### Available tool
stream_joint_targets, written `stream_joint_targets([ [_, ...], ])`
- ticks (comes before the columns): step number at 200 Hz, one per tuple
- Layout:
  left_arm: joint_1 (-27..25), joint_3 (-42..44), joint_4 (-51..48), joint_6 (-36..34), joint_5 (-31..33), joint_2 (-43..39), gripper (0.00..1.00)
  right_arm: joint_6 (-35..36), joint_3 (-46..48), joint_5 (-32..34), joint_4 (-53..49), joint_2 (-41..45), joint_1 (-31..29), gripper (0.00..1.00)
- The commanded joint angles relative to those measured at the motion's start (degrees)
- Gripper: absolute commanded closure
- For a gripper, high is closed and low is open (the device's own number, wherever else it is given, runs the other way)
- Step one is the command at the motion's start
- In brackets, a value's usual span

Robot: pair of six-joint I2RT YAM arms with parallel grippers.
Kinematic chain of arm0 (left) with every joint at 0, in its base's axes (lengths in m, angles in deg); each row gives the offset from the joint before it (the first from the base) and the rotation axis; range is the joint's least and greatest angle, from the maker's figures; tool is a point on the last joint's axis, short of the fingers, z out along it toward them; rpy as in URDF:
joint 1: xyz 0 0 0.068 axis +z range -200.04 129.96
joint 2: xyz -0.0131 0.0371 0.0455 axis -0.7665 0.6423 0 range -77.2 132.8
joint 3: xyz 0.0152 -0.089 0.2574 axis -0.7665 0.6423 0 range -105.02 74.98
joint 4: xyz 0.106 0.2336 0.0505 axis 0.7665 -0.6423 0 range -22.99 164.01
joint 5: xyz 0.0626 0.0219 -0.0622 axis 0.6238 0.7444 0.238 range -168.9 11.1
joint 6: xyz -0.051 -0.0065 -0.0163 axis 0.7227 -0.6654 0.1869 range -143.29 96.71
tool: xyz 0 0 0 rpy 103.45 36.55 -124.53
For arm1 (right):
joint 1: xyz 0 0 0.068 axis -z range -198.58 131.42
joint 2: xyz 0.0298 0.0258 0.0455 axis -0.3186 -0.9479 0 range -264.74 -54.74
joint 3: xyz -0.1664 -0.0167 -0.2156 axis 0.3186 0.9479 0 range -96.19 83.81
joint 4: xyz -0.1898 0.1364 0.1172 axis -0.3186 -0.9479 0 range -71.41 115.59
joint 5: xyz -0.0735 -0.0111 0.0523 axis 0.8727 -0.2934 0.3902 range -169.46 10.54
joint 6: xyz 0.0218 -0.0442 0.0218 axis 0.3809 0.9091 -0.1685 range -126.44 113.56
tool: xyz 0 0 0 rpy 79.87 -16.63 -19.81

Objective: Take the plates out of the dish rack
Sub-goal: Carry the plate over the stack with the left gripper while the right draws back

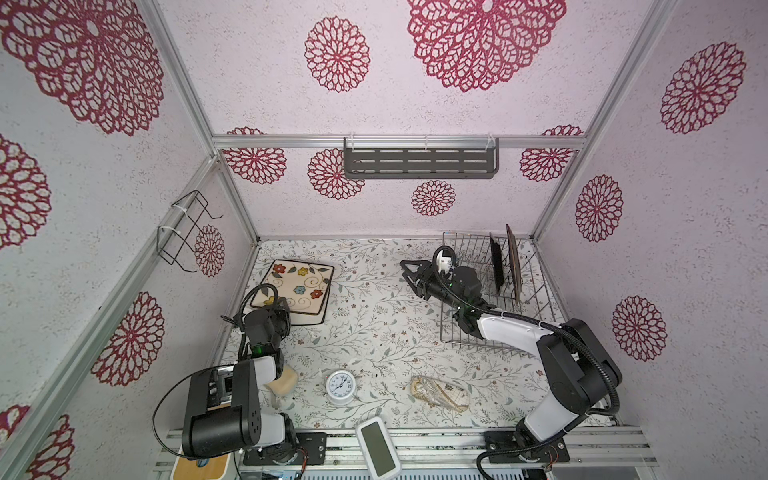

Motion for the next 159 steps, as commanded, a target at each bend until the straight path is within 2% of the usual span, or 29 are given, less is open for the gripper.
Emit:
stream_joint_targets([
  [1,0.8,-1.4,10.2,-0.4,-0.6,-3.7,1.0,1.0,-2.1,-1.7,2.6,0.0,-0.8,0.42],
  [159,1.7,-2.2,9.9,-1.9,-0.2,0.1,1.0,-0.5,-3.5,-2.7,4.5,-3.2,-2.4,0.42],
])
